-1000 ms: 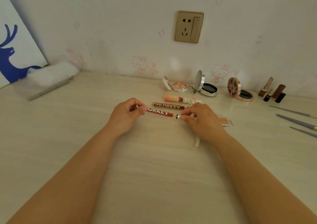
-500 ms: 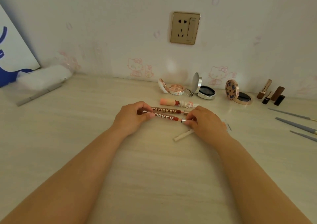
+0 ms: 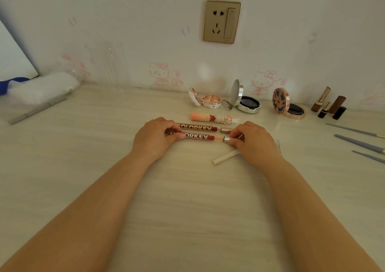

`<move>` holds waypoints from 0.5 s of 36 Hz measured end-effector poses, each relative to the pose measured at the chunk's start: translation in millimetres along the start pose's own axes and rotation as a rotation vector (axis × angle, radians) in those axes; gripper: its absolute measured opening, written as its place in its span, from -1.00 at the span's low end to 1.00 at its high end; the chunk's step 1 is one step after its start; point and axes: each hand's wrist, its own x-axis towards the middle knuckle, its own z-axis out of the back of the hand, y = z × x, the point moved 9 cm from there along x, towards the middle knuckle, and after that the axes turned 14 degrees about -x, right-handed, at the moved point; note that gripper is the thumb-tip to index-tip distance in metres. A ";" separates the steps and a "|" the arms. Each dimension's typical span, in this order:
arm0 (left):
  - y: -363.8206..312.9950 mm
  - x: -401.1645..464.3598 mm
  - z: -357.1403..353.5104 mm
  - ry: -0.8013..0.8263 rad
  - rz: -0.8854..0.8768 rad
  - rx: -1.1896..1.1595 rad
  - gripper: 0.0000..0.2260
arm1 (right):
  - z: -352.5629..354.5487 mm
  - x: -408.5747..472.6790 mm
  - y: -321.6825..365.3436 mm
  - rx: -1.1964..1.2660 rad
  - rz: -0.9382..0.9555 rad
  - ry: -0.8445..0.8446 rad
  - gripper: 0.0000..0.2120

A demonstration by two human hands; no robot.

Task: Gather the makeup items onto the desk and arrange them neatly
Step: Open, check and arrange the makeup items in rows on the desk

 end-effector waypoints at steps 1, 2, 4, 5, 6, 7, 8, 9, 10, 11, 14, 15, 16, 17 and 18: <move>-0.1 -0.1 -0.2 -0.001 0.003 0.003 -0.89 | -0.2 -0.4 -0.3 0.002 0.000 0.001 -0.84; 0.2 -0.1 -0.3 -0.002 0.006 0.003 -0.89 | -0.3 -0.7 -0.4 0.003 0.001 0.000 -0.84; 0.6 -0.1 -0.4 -0.007 0.009 0.003 -0.86 | -0.3 -1.1 -0.9 0.003 0.003 0.000 -0.83; 0.8 -0.2 -0.1 -0.010 0.007 0.005 -0.85 | -0.6 -1.2 -0.9 0.001 0.005 0.001 -0.83; 0.8 -0.3 0.5 -0.015 0.005 0.006 -0.84 | -0.6 -1.2 -0.8 0.000 0.009 0.000 -0.82; 0.5 -0.2 1.3 -0.023 0.003 0.005 -0.82 | -1.1 -1.2 -0.8 0.000 0.012 -0.001 -0.81; 0.2 -0.3 2.0 -0.028 0.004 0.004 -0.81 | -1.1 -1.6 -0.8 0.001 0.016 -0.004 -0.80; -0.8 -0.4 2.4 -0.032 0.002 0.004 -0.80 | -0.9 -2.1 -0.9 0.005 0.018 -0.011 -0.79; -2.1 -0.6 2.7 -0.035 -0.002 0.003 -0.80 | 0.4 -3.1 -1.3 0.013 0.019 -0.026 -0.79; -4.6 -1.2 3.7 -0.045 -0.014 -0.006 -0.81 | 2.8 -4.5 -2.0 0.029 0.015 -0.048 -0.79; -14.3 -6.8 16.8 -0.161 -0.079 -0.076 -0.88 | 15.1 -11.8 -5.1 0.078 0.000 -0.143 -0.80; -18.7 -10.4 23.6 -0.229 -0.111 -0.086 -0.91 | 18.5 -14.8 -6.7 0.078 0.000 -0.169 -0.80; -23.9 -15.0 28.4 -0.285 -0.140 -0.089 -0.95 | 21.3 -18.1 -8.9 0.070 0.001 -0.187 -0.80; -31.0 -19.8 29.3 -0.315 -0.171 -0.087 -0.98 | 23.1 -21.4 -11.8 0.060 0.000 -0.203 -0.80; -39.4 -24.4 25.8 -0.314 -0.200 -0.078 -0.98 | 24.8 -24.8 -15.3 0.050 -0.004 -0.215 -0.80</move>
